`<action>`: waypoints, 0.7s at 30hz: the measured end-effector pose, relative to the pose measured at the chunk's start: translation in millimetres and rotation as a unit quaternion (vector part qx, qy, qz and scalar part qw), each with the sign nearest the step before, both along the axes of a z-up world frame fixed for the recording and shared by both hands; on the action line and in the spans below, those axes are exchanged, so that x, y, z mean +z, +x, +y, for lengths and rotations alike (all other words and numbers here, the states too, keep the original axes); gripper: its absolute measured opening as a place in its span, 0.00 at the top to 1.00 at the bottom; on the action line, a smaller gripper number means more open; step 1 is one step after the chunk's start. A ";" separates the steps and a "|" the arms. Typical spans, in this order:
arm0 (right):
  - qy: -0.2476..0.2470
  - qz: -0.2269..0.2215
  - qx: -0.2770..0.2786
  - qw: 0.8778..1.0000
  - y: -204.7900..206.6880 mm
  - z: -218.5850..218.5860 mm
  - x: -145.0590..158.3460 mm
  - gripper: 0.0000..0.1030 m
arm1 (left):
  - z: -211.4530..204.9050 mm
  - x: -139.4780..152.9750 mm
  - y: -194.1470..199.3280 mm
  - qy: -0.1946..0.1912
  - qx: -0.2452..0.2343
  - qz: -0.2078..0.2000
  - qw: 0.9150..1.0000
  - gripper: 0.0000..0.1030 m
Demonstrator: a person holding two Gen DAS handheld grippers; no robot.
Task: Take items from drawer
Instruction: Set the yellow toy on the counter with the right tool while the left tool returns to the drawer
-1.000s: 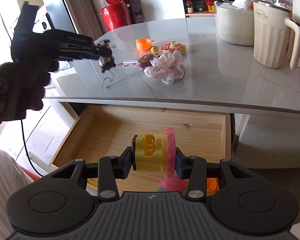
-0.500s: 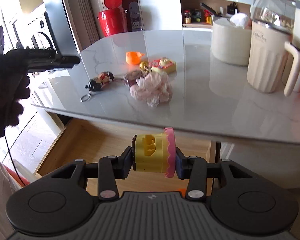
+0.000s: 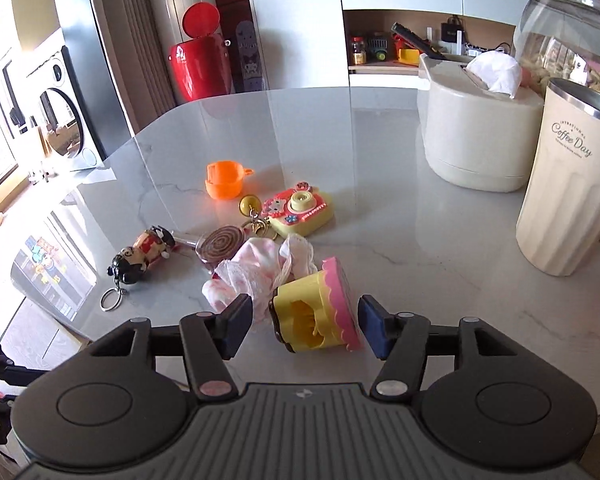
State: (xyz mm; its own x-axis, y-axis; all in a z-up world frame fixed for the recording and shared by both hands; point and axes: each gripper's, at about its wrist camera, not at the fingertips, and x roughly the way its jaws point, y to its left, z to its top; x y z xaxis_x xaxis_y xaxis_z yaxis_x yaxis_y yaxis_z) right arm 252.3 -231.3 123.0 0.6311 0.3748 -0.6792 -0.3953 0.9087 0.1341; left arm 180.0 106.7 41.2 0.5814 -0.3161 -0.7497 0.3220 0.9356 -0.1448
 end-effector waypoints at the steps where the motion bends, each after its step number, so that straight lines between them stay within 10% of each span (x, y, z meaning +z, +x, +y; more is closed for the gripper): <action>1: -0.006 -0.002 0.003 1.000 -3.6 -0.6 -1.2 0.42 | -0.4 -2.1 0.9 0.002 -0.002 0.004 1.000 0.69; 13: -0.022 -0.002 0.026 0.999 -33.2 -23.5 7.9 0.35 | -5.3 -15.2 17.8 0.024 -0.015 0.039 0.999 0.69; 18: -0.061 -0.043 0.034 0.997 -36.3 -10.5 2.3 0.70 | -8.5 -17.0 21.8 0.013 -0.006 0.045 0.999 0.69; 21: -0.061 -0.048 0.018 0.997 -19.1 -1.3 -0.9 0.72 | -12.5 -18.1 21.7 0.010 -0.011 0.048 0.999 0.69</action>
State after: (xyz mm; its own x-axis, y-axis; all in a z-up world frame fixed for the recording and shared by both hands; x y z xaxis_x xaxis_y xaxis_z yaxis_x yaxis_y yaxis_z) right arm 233.1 -232.6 122.1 0.6825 0.3161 -0.6590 -0.4334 0.9010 -0.0167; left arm 201.7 94.2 23.1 0.5002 -0.3113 -0.8080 0.3275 0.9318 -0.1563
